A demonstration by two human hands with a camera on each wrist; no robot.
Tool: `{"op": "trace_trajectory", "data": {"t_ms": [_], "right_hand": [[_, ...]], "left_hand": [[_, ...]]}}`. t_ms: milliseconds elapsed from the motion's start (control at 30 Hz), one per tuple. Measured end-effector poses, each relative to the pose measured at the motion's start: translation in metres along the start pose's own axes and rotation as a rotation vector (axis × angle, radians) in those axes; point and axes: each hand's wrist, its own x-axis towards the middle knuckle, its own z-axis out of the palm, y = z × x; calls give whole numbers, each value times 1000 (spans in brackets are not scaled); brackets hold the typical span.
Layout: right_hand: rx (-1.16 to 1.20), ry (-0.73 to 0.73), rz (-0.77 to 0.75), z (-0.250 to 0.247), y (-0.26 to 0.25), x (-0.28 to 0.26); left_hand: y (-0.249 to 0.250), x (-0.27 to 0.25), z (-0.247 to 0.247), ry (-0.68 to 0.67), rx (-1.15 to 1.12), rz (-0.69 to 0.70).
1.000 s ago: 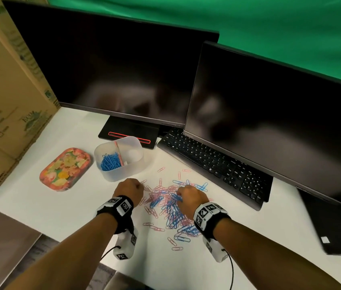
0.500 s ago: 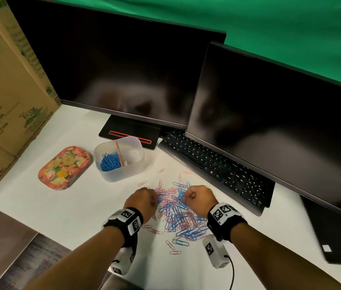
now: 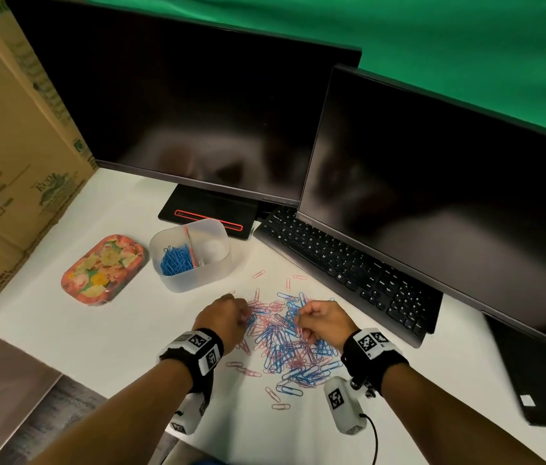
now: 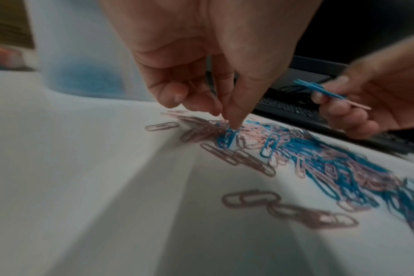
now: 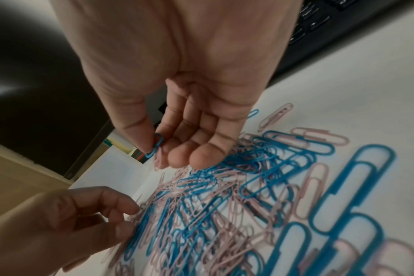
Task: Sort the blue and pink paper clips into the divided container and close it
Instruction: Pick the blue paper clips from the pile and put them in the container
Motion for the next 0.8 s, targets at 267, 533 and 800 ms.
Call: {"op": "trace_trajectory", "data": {"t_ms": [267,533,800], "right_hand": [[-495,189,-115,4,4,3],[-382,176,-175,3,1,3],[-221,83,-235,24,-27,5]], "left_hand": [[14,-1,-1,-62,234,35],[11,-3,-7,25,-144,-42],[17,-7,-23,-56,-1075,-180]]}}
